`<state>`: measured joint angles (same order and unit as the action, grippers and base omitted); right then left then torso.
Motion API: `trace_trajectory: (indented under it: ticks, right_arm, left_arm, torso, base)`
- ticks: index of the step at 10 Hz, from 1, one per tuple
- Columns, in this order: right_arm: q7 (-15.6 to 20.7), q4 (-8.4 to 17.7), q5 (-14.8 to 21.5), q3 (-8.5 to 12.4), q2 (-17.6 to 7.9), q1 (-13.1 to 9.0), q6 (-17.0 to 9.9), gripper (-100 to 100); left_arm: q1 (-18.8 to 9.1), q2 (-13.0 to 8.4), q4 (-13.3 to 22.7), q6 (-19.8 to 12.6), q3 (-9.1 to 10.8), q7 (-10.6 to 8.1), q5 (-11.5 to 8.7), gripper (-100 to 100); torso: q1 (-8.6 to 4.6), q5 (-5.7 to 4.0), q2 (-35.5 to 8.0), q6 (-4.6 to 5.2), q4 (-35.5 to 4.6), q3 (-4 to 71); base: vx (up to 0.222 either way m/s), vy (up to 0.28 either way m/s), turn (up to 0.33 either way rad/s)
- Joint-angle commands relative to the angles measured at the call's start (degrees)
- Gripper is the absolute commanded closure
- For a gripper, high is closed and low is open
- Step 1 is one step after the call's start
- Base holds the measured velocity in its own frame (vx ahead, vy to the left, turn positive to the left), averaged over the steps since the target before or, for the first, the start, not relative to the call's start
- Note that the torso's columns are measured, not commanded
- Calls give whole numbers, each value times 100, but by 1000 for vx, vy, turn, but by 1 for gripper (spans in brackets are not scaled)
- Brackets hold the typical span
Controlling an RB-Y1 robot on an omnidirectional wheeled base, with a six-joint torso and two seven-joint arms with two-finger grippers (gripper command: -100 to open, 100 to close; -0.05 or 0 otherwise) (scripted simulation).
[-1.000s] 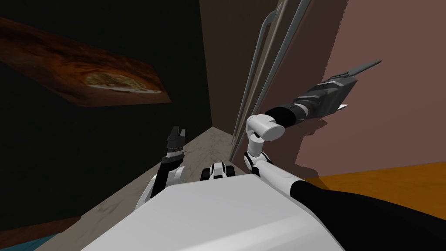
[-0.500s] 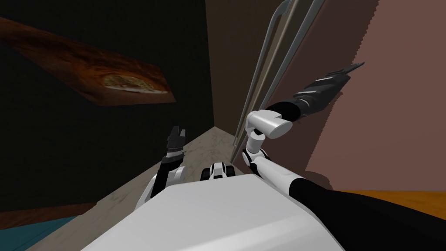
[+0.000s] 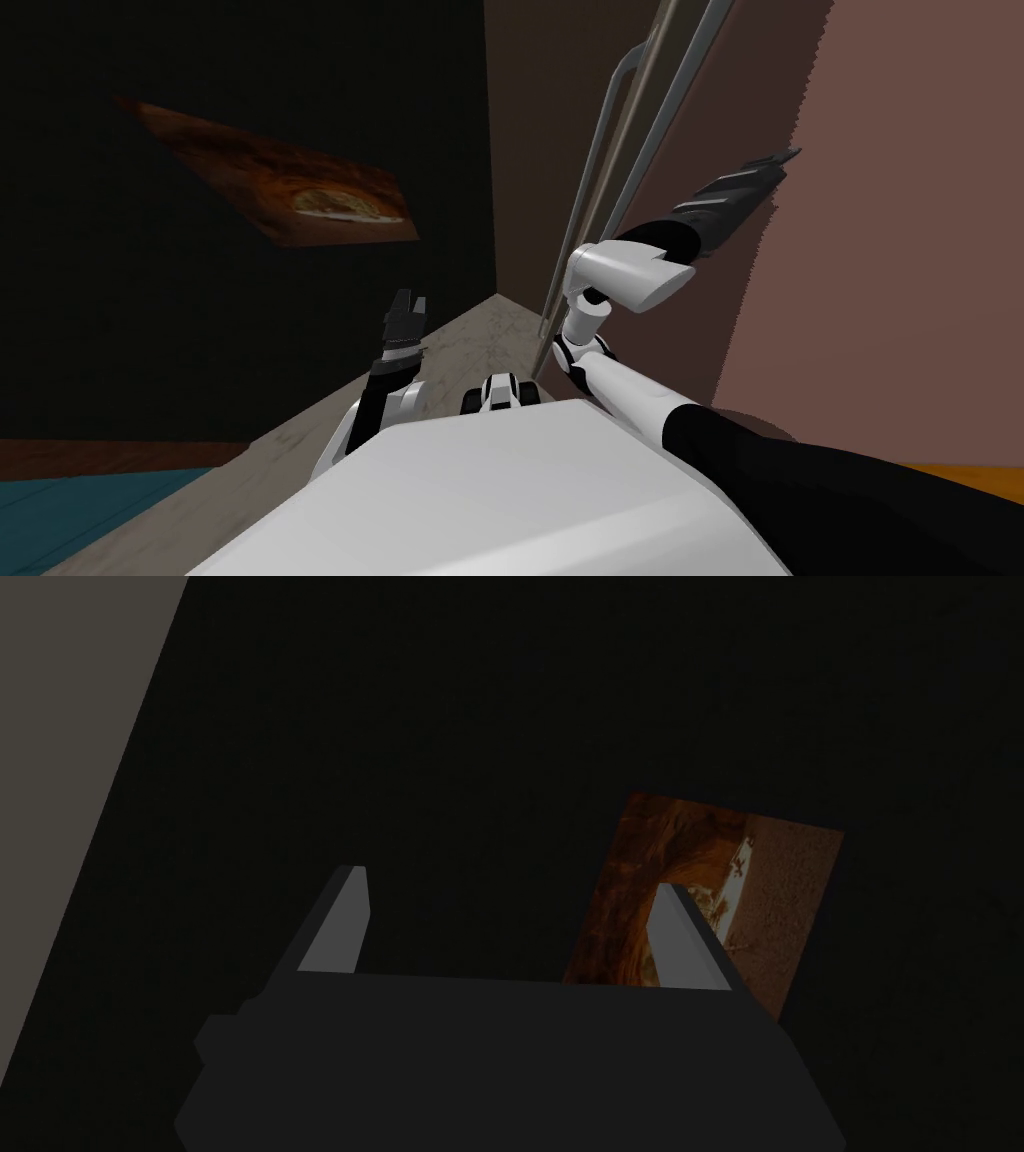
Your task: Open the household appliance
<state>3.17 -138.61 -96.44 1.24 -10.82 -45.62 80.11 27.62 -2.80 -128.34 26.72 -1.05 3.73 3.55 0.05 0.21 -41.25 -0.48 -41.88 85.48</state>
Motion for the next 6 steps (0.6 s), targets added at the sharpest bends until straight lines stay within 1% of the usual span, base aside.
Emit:
trace_trajectory:
  ticks: [1, 2, 3, 4, 5, 6]
  right_arm:
    - [102, -7, -424, 22, 79, -264, 164, -100]
    - [102, -7, -521, 22, 79, -264, 164, -100]
    - [153, -2, -689, 48, 141, -418, 295, -100]
    - [153, -2, -761, 48, 141, -418, 295, -100]
    - [201, 4, -909, 72, 207, -557, 431, -100]
    - [201, 4, -979, 72, 207, -557, 431, -100]
  left_arm:
    - [0, 0, 0, 0, 0, 0, 0, 0]
    - [0, 0, 0, 0, 0, 0, 0, 0]
    - [1, 0, 0, 0, 0, 0, 0, 0]
    - [0, 0, 0, 0, 0, 0, 0, 0]
    - [1, 0, 0, 0, 0, 0, 0, 0]
    - [0, 0, 0, 0, 0, 0, 0, 0]
  torso:
    - [3, 5, 23, -4, 7, 22]
    - [7, 7, 52, -23, 22, 44]
    - [10, 3, 68, -21, 31, 52]
    - [9, -1, 80, -33, 41, 59]
    - [5, -6, 97, -38, 52, 71]
    - [6, 0, 114, -47, 56, 88]
  base:
    - [6, -11, 152]
    - [5, -14, 89]
    - [7, -17, 134]
    - [5, -21, 63]
    - [4, -16, 127]
    - [2, -24, 63]
